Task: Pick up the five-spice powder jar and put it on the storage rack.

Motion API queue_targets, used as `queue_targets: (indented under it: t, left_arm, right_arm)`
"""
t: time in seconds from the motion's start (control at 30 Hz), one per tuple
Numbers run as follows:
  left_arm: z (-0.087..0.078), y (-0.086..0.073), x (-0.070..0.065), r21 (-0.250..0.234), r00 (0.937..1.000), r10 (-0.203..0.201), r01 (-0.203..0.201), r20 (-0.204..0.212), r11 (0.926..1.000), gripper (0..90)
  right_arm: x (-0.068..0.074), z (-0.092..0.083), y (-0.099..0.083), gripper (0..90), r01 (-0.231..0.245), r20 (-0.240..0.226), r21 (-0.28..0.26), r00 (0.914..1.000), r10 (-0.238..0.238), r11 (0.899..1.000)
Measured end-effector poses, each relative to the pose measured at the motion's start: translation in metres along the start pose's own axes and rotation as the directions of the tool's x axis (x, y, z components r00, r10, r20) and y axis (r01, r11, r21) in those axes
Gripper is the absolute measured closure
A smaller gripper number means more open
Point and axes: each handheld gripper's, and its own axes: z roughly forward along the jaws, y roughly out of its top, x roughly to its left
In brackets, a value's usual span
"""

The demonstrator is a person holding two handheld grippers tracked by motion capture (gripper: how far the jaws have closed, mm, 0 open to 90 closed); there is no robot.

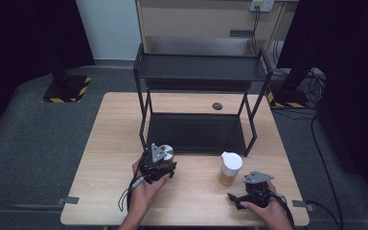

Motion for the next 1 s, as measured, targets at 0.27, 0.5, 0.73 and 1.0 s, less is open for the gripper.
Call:
queue_targets:
  t: [0.27,0.5,0.73,1.0]
  left_arm:
    - [0.009,0.007,0.002,-0.003,1.0000,-0.006,0.006,0.002,1.0000,29.8]
    - [0.016,0.017,0.002,-0.010,1.0000,-0.004,0.004,-0.001,0.9999,29.8]
    - [0.023,0.022,0.004,-0.013,0.9999,-0.007,0.006,-0.009,0.9999,29.8]
    - [0.031,0.031,0.006,-0.026,0.9998,-0.012,0.011,-0.015,0.9996,29.8]
  right_arm:
    - [0.000,0.000,0.000,1.4,0.000,0.000,0.000,1.0000,0.000,1.000]
    - [0.000,0.000,0.000,1.4,0.000,0.000,0.000,1.0000,0.000,1.000]
    - [0.000,0.000,0.000,1.4,0.000,0.000,0.000,1.0000,0.000,1.000]
    - [0.000,0.000,0.000,1.4,0.000,0.000,0.000,1.0000,0.000,1.000]
